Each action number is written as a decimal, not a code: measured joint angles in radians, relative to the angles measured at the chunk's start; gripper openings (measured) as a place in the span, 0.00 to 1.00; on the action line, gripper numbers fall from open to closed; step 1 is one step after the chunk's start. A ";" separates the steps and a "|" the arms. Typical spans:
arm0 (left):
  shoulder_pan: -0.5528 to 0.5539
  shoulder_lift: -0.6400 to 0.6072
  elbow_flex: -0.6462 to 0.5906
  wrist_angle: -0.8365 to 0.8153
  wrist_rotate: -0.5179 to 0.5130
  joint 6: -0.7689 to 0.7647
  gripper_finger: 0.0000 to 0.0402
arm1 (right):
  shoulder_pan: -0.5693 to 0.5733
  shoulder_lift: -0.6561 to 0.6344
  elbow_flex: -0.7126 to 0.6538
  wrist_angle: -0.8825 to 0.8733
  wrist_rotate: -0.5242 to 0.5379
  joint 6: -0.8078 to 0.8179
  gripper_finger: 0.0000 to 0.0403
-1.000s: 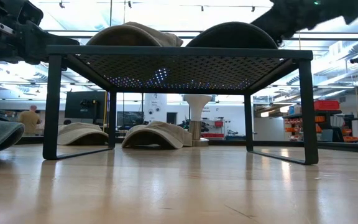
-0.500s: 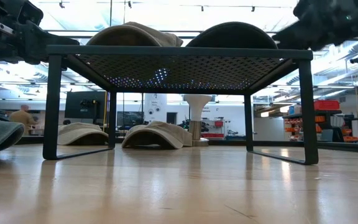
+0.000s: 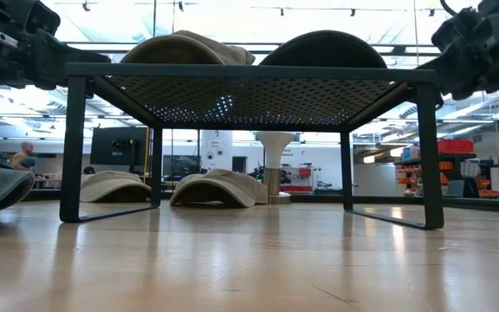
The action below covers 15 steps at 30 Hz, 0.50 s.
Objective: Pick & Place hat
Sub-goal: Stack the left brown cap on the brown cap on the shelf
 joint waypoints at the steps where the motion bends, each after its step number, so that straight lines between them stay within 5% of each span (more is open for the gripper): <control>1: 0.000 0.000 0.000 0.000 0.000 0.000 0.07 | 0.000 -0.017 -0.013 0.000 -0.007 0.002 0.46; 15: 0.000 0.000 0.000 0.000 0.000 0.000 0.07 | 0.000 -0.205 -0.118 -0.042 -0.113 0.019 0.17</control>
